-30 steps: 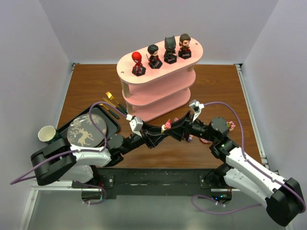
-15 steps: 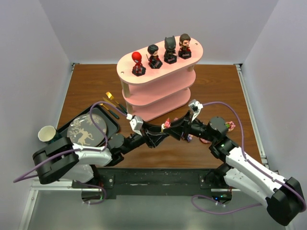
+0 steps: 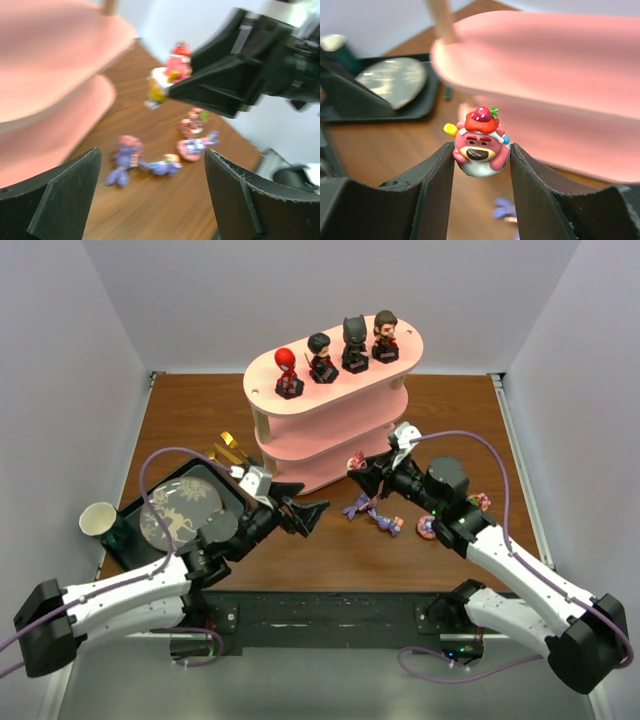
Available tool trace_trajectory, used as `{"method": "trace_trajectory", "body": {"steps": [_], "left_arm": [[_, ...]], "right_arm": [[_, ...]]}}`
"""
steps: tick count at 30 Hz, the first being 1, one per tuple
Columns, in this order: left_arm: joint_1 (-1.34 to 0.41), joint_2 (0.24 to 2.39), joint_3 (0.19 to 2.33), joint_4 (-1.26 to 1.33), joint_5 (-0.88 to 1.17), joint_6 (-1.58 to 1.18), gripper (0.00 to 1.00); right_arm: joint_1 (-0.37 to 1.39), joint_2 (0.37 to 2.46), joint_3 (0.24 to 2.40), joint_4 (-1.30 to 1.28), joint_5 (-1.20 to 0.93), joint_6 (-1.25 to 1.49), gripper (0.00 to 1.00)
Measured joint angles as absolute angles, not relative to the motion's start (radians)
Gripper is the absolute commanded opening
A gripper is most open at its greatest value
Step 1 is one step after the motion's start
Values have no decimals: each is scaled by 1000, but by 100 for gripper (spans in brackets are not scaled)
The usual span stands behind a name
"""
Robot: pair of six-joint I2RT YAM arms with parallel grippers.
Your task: Place and organize the plastic toys onto the shelf
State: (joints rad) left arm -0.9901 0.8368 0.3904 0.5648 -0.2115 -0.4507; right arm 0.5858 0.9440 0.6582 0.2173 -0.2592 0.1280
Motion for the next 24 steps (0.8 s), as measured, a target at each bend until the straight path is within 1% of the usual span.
{"method": "trace_trajectory", "body": {"steps": [2, 5, 10, 13, 16, 24], "left_arm": [[-944, 788, 437, 411, -237, -453, 90], [-828, 718, 492, 205, -249, -452, 92], [-604, 653, 557, -41, -217, -405, 94], [-457, 653, 583, -118, -159, -359, 94], [-360, 658, 583, -161, -126, -316, 94], [-342, 652, 574, -167, -114, -247, 94]], "right_arm": [[568, 970, 680, 215, -224, 72, 0], [512, 1019, 707, 222, -208, 14, 0], [370, 1121, 764, 249, -228, -7, 0], [311, 1178, 813, 260, -246, -12, 0], [266, 1235, 877, 265, -289, -12, 0], [208, 1358, 1010, 300, -391, -8, 0]]}}
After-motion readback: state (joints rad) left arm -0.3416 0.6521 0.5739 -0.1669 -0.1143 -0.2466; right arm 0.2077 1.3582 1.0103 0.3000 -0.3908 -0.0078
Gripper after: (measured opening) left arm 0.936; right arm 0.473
